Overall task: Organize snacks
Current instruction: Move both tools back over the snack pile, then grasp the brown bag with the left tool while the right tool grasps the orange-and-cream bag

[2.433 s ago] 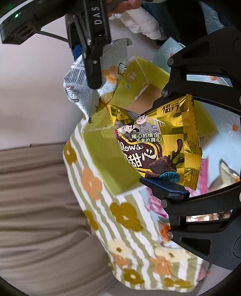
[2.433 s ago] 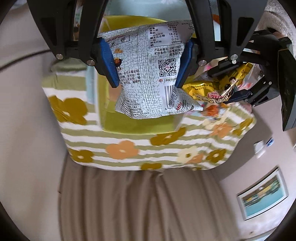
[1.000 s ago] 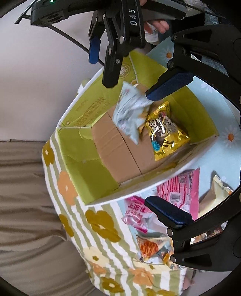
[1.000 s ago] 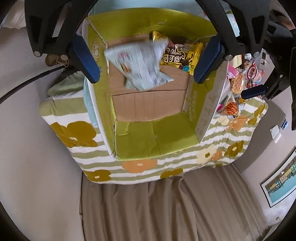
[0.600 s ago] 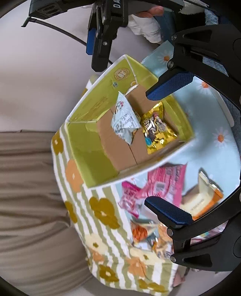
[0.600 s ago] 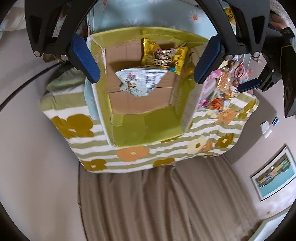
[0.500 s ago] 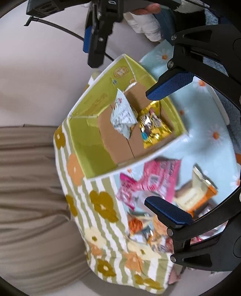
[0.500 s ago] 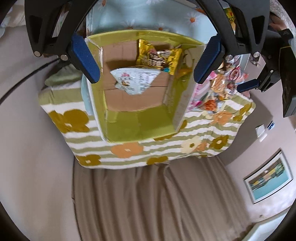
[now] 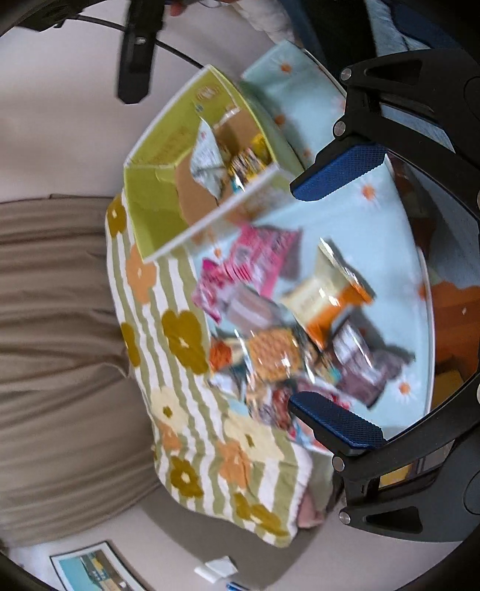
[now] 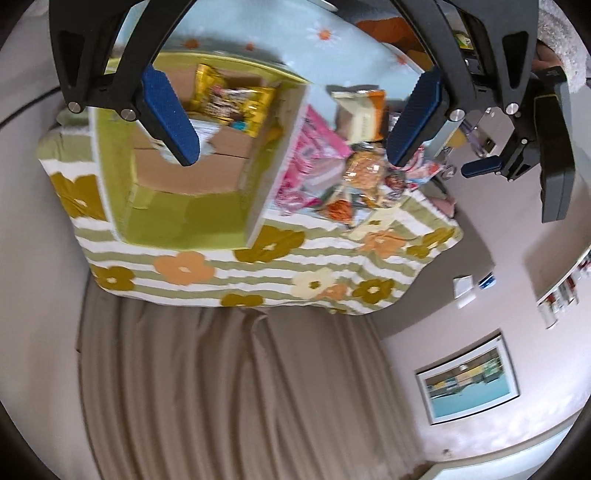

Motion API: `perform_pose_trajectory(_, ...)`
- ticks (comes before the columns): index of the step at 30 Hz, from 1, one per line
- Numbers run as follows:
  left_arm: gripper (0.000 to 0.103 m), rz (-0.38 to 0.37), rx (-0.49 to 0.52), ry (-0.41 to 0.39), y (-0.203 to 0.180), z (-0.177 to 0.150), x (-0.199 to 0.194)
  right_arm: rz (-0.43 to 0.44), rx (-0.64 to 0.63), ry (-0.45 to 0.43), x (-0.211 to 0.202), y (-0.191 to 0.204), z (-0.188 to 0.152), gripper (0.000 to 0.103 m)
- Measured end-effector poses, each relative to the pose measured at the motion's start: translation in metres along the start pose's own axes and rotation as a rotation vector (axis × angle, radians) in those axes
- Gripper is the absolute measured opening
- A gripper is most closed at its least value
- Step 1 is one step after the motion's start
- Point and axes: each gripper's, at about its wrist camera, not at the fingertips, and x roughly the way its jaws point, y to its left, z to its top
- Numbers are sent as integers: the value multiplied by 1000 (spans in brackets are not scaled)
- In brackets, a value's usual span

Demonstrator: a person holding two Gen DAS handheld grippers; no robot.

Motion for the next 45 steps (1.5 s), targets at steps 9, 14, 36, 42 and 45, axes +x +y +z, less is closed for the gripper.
perform_pose_trajectory(9,102,-45,57,62,74,-37,21,17,-8,24,54,65,-7,101)
perform_pose_trajectory(14,102,-102,113,105,96,-55,46,6,39,78,90,86,-23,101)
perform_pose_trajectory(36,99,-312,290,249,100,-108,162,-90,9,329,214,101,-107,101)
perform_pose_trajectory(42,85,-320,272,299,99,-110,177,-83,-19,370,231,103,-112,101)
perform_pose_trajectory(45,72,-290,285,310,99,-113,179,-76,-24,381,235,103,-112,100)
